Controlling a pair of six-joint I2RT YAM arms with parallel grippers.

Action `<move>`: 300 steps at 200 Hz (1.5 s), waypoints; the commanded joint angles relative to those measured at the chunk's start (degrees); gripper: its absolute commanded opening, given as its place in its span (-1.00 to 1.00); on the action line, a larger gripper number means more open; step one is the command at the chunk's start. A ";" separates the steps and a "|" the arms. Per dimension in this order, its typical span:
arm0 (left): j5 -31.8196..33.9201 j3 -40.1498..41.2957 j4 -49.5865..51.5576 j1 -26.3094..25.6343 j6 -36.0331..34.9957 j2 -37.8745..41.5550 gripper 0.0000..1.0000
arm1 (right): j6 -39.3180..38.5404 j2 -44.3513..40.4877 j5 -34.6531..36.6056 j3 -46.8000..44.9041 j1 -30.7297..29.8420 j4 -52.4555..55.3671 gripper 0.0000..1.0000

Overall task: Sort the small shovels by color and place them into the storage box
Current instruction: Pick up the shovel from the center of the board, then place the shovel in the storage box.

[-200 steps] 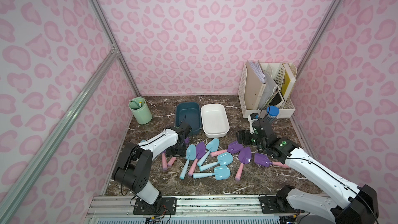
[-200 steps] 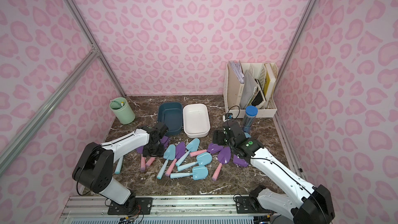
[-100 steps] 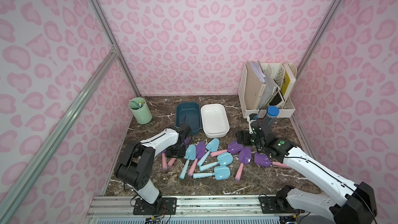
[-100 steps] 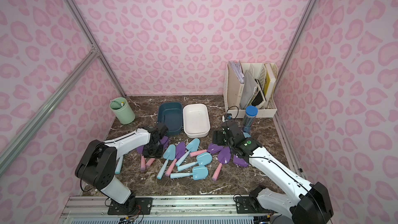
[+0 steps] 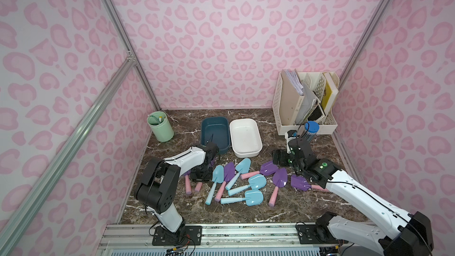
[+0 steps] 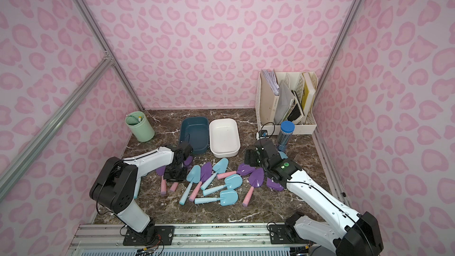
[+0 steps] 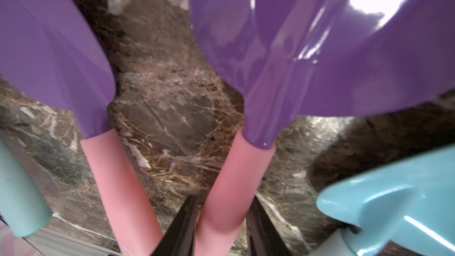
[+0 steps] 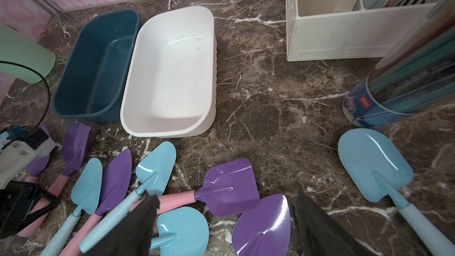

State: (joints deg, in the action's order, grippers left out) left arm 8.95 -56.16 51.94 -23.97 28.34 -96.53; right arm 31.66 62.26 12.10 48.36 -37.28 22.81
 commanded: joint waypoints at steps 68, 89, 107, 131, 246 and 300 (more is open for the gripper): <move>0.10 -1.10 3.60 -0.33 -1.00 1.93 -0.55 | -0.03 -1.03 1.70 -0.17 0.01 -0.22 0.81; 0.10 -1.06 4.46 -0.40 -0.93 2.57 -0.63 | 0.11 -1.41 1.77 -0.30 0.01 -0.22 0.80; 0.52 -1.13 5.65 -0.52 -0.58 3.43 -0.69 | 0.16 -1.70 1.62 -0.36 0.00 -0.22 0.80; 2.13 -1.57 8.67 -0.59 0.55 5.85 -0.73 | 0.39 -2.35 1.53 -0.35 0.02 -0.04 0.79; 3.84 -21.87 23.15 -0.47 1.88 12.99 -0.93 | -0.97 -3.75 2.17 2.87 0.64 2.77 0.78; 1.14 -44.02 24.60 -0.18 -0.42 -4.50 -1.00 | -2.45 -2.08 -2.44 5.51 6.30 3.64 0.78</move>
State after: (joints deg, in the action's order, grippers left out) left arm 11.64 -93.82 74.52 -24.36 29.47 -94.21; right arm 30.20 59.79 12.14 52.86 -32.47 25.74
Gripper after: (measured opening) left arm 0.268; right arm 0.889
